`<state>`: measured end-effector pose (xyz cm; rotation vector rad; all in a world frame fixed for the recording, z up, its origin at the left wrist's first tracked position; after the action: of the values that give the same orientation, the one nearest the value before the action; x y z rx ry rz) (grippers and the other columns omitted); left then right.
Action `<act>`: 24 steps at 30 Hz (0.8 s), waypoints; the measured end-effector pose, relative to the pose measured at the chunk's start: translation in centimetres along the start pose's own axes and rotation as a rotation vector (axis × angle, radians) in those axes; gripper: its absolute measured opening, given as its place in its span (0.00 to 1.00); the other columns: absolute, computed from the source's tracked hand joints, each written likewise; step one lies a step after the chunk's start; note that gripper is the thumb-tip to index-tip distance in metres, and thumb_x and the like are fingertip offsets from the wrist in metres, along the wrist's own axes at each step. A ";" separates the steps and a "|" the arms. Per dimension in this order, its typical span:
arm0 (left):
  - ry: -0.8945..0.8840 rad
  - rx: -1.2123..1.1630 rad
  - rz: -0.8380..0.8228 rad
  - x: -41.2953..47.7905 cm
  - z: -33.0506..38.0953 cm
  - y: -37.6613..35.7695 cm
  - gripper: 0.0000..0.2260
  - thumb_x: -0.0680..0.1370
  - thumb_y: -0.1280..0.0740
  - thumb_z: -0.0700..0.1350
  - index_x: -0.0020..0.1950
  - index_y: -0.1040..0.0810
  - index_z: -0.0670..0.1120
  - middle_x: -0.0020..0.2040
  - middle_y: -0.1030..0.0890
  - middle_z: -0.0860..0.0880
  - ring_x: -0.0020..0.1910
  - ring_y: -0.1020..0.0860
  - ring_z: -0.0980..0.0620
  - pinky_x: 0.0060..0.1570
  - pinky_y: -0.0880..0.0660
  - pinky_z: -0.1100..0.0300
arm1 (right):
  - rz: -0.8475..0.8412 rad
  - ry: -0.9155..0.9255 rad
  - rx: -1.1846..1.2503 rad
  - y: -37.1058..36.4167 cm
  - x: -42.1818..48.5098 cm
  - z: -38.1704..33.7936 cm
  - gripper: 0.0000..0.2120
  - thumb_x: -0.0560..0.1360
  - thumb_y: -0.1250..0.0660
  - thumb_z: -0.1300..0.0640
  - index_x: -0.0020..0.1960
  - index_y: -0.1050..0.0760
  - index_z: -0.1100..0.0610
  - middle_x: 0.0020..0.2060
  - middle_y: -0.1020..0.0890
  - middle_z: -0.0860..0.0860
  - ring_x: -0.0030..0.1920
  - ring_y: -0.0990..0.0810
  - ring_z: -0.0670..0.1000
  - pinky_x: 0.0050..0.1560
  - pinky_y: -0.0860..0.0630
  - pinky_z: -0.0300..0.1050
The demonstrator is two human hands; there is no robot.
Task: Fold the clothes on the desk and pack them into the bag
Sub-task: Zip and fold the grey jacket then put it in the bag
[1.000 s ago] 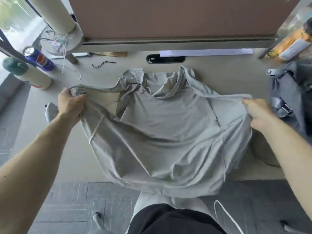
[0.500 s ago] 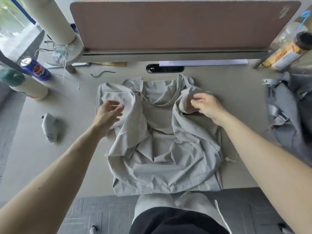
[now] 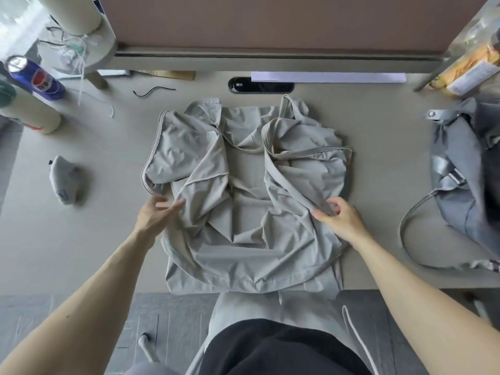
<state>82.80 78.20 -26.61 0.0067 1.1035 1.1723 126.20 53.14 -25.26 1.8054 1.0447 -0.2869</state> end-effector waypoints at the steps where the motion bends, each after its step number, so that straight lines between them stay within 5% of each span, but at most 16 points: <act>1: 0.006 0.075 -0.087 -0.7 0.3 -1.4 0.26 0.66 0.21 0.61 0.57 0.23 0.50 0.53 0.19 0.48 0.51 0.21 0.48 0.42 0.26 0.55 | -0.043 0.027 -0.042 -0.9 -0.1 -0.2 0.24 0.68 0.22 0.45 0.58 0.26 0.52 0.49 0.23 0.51 0.51 0.24 0.51 0.49 0.31 0.43; 4: -0.030 0.303 -0.193 -2.1 0.3 -3.3 0.23 0.57 0.20 0.57 0.47 0.19 0.49 0.43 0.17 0.49 0.45 0.19 0.47 0.36 0.26 0.57 | -0.077 0.061 -0.241 -2.2 -0.3 0.5 0.09 0.69 0.25 0.53 0.43 0.25 0.51 0.39 0.22 0.48 0.48 0.20 0.56 0.44 0.32 0.43; 8: -0.168 0.267 0.093 -4.2 2.6 0.9 0.12 0.60 0.35 0.47 0.39 0.22 0.44 0.33 0.22 0.46 0.37 0.22 0.42 0.31 0.30 0.56 | 0.007 0.003 -0.198 0.5 -1.0 1.6 0.06 0.70 0.31 0.56 0.35 0.25 0.53 0.35 0.20 0.50 0.43 0.22 0.56 0.41 0.30 0.43; 12: -0.335 0.152 0.355 -8.4 6.1 3.5 0.07 0.70 0.32 0.36 0.45 0.21 0.44 0.35 0.21 0.45 0.39 0.22 0.40 0.34 0.32 0.54 | 0.137 0.023 -0.135 3.2 -1.6 1.4 0.09 0.71 0.32 0.54 0.34 0.26 0.56 0.32 0.21 0.52 0.39 0.22 0.58 0.38 0.31 0.46; 14: -0.558 0.202 0.259 -11.5 8.8 -0.4 0.12 0.70 0.31 0.34 0.50 0.18 0.46 0.38 0.19 0.47 0.39 0.21 0.42 0.37 0.31 0.57 | 0.026 0.089 -0.118 1.1 -2.0 0.4 0.09 0.71 0.31 0.55 0.33 0.25 0.56 0.32 0.21 0.51 0.40 0.22 0.56 0.39 0.29 0.46; 17: -0.790 0.496 -0.207 -15.0 9.3 -10.7 0.16 0.73 0.29 0.36 0.59 0.18 0.47 0.50 0.17 0.48 0.44 0.20 0.49 0.41 0.28 0.65 | -0.106 0.168 -0.139 -2.0 -2.8 -1.2 0.11 0.73 0.29 0.51 0.36 0.22 0.55 0.34 0.20 0.48 0.41 0.22 0.51 0.41 0.30 0.44; 20: -0.657 0.614 -0.365 -13.8 5.4 -15.2 0.15 0.75 0.26 0.49 0.61 0.19 0.49 0.58 0.18 0.48 0.47 0.20 0.52 0.47 0.24 0.61 | 0.071 0.107 -0.018 0.5 -0.7 -0.4 0.08 0.73 0.28 0.49 0.42 0.20 0.54 0.40 0.17 0.51 0.46 0.20 0.54 0.45 0.29 0.44; 24: -0.245 0.133 -0.030 -9.6 0.6 -11.0 0.13 0.75 0.25 0.53 0.53 0.21 0.46 0.50 0.16 0.48 0.46 0.18 0.51 0.51 0.20 0.52 | 0.245 -0.042 0.042 5.6 2.4 2.3 0.20 0.72 0.28 0.47 0.58 0.23 0.58 0.56 0.18 0.57 0.59 0.22 0.60 0.58 0.28 0.49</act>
<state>91.59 66.52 -25.53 0.2306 0.9588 1.0386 132.44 51.74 -24.26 1.9344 0.7837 -0.1977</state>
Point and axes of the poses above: each hand's wrist, its own x-axis towards the middle knuckle, its own y-axis out of the back of the hand, z = x × y, the point moved 10 cm from there along x, towards the middle knuckle
